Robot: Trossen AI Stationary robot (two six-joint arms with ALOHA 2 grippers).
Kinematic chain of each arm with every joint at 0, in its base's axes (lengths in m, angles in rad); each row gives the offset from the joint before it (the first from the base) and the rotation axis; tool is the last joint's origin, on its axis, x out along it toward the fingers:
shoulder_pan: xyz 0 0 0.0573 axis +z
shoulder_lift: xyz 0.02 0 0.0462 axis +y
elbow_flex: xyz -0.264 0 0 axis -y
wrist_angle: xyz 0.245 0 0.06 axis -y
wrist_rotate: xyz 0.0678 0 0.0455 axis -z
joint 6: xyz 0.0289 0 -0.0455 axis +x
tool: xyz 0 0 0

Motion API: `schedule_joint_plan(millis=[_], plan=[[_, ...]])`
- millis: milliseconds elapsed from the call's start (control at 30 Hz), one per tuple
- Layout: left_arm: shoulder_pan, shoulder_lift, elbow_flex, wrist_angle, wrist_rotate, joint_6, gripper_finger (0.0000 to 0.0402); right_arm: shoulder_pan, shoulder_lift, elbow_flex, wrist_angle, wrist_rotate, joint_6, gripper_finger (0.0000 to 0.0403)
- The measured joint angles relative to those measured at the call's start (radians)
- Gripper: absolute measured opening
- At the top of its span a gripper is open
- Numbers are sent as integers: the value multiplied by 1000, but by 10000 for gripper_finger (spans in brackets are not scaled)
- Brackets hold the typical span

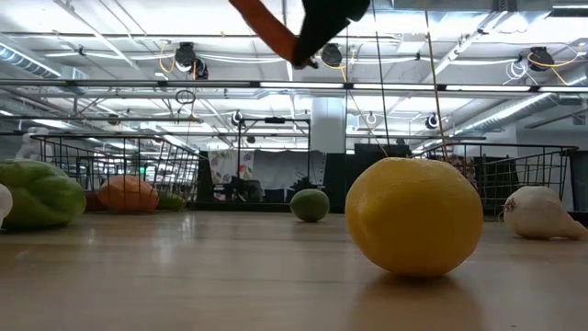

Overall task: Sort produce into baskets
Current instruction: Put the orange chili pepper into the left wire basket

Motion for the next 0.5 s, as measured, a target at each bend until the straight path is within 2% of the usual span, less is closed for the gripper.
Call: schedule_joint_plan(millis=[133, 300, 400, 500], plan=[[0, 24, 0, 14, 18, -23, 308, -14, 0, 0, 44, -2, -19, 133], [2, 25, 0, 24, -24, -30, 344, -24, 0, 0, 85, -2, -43, 133], [2, 25, 0, 38, -17, -23, 344, -26, 0, 0, 97, -3, -56, 133], [2, 25, 0, 37, -8, -18, 326, -28, 0, 0, 115, -3, -71, 133]])
